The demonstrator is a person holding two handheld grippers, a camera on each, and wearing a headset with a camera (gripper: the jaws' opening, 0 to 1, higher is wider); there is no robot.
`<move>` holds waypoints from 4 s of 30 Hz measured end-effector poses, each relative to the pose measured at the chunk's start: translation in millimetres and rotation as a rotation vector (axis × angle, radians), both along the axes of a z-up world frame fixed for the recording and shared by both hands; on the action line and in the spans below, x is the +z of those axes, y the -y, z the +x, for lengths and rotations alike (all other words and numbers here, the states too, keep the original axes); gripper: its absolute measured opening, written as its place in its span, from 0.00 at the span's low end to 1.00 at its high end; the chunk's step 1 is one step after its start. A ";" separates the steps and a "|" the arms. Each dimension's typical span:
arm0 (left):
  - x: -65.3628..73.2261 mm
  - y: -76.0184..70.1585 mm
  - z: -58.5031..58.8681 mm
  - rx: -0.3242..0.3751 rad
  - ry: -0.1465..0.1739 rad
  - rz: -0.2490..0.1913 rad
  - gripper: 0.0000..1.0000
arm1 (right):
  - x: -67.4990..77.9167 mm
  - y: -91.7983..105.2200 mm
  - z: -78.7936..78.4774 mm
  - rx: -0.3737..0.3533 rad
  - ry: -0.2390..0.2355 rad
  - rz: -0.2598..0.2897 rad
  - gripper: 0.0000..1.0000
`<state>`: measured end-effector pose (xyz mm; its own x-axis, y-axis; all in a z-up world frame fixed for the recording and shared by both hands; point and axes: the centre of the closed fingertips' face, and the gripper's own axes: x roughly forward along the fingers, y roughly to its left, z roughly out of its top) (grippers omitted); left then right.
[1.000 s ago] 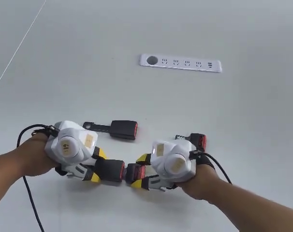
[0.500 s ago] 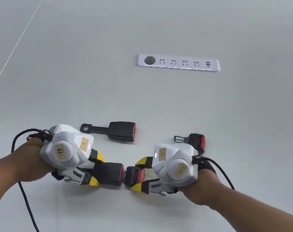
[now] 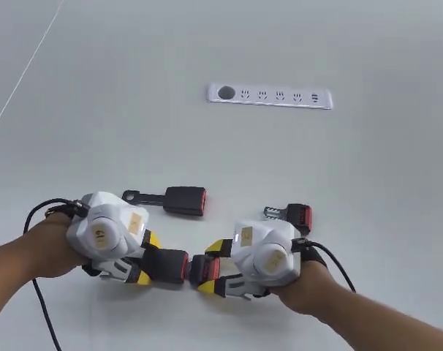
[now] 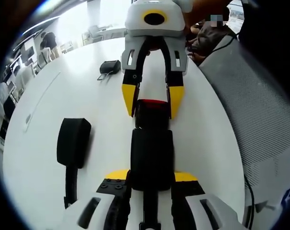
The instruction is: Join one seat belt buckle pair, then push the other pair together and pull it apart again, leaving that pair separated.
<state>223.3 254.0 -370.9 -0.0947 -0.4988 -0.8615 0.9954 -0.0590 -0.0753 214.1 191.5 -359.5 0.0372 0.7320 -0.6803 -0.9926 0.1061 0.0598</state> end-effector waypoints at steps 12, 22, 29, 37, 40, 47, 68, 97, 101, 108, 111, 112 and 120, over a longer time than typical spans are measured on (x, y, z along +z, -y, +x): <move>-2.2 1.4 2.5 0.088 -0.026 0.025 0.52 | 8.6 0.7 10.1 -0.068 0.025 0.008 0.59; 14.5 6.5 20.0 0.202 0.010 -0.038 0.74 | 16.7 36.0 14.0 -0.170 0.017 0.009 0.75; 29.8 9.6 29.1 0.224 0.058 -0.066 0.78 | 33.4 64.4 31.2 -0.244 0.025 0.046 0.77; 56.5 6.2 55.4 0.222 0.119 -0.061 0.78 | 46.1 102.0 65.6 -0.296 0.051 0.037 0.77; 63.6 8.9 67.6 0.218 0.142 -0.069 0.77 | 49.4 114.9 79.8 -0.323 0.044 0.036 0.76; 66.7 13.8 89.6 0.188 0.158 -0.061 0.78 | 49.6 135.9 99.0 -0.317 0.024 0.009 0.74; 19.8 31.1 108.5 0.135 0.028 -0.063 0.69 | 7.9 165.8 96.3 -0.243 -0.094 -0.051 0.65; 8.0 31.1 111.5 0.010 0.054 -0.065 0.33 | -6.6 167.1 99.5 -0.093 -0.050 -0.161 0.34; 8.2 31.0 111.4 -0.004 0.057 -0.045 0.33 | -6.6 165.8 98.7 -0.092 -0.047 -0.192 0.33; 8.3 30.7 112.1 -0.010 0.057 -0.027 0.33 | -6.5 163.2 98.9 -0.064 -0.048 -0.223 0.33; 8.4 30.7 112.3 -0.013 0.056 -0.019 0.33 | -7.6 159.0 100.8 -0.038 -0.044 -0.235 0.33; 8.5 31.0 112.3 -0.015 0.057 -0.015 0.33 | -7.5 157.4 101.0 -0.031 -0.042 -0.238 0.33; 8.4 30.8 113.4 -0.006 0.051 -0.009 0.33 | -6.6 141.6 105.5 -0.015 -0.036 -0.242 0.33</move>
<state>336.7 223.2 -362.5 -0.0543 -0.5062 -0.8607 0.9975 -0.0658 -0.0243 319.6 49.9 -366.1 0.0192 0.5470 -0.8369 -0.9884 0.1365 0.0666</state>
